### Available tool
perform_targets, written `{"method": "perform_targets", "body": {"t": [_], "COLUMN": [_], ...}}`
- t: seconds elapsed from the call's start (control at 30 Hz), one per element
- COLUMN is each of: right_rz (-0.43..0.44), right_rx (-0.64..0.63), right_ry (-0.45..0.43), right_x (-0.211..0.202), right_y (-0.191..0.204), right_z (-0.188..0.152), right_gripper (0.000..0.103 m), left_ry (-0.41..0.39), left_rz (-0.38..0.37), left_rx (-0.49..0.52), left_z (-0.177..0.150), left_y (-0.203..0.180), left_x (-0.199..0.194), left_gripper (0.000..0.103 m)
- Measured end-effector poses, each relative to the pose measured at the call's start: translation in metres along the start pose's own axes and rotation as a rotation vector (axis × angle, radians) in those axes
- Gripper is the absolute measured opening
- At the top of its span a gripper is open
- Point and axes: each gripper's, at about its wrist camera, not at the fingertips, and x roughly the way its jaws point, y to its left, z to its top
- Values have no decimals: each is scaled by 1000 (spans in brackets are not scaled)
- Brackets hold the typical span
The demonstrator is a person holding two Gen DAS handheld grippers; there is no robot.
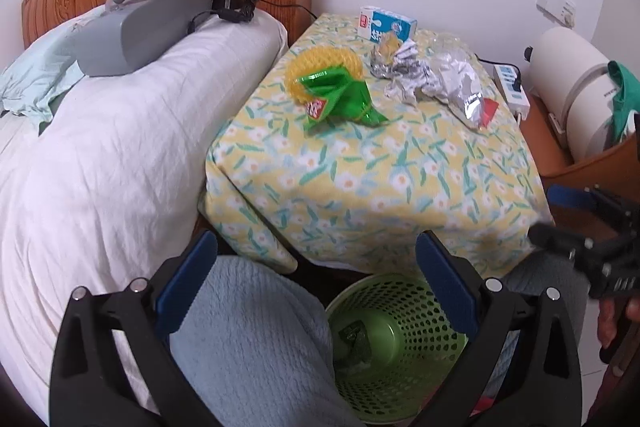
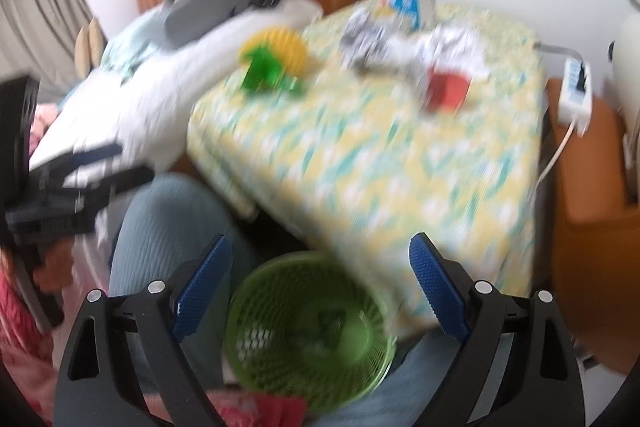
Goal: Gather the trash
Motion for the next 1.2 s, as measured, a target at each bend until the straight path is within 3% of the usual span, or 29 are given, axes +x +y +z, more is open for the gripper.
{"method": "perform_targets", "body": {"t": [0.17,0.33,0.6,0.8,1.1,1.2], "right_rz": [-60,-94,-77,-69,-129,-114], "right_rx": [28,38,-38,-48,-1,8], "right_ry": [-55,-55,-31,17,-48,-55], "right_x": [8,28,73,110,91,81], "right_y": [-16,-26,-15,-6,-24,-30], "right_z": [42,78,130,156,146,136], "right_gripper": [90,90,90,76,76,76], "left_ry": [-40,-54,-52,-39,137,197], "left_rz": [6,7,1,-29,-133,-132], "left_rx": [-9,-17,-34,-47,-39,-5], "left_z": [24,47,75,102,164,173], "left_y": [2,1,5,15,17,10], "left_x": [5,19,44,59,116,133], "left_gripper": [95,95,95,95,95,95]}}
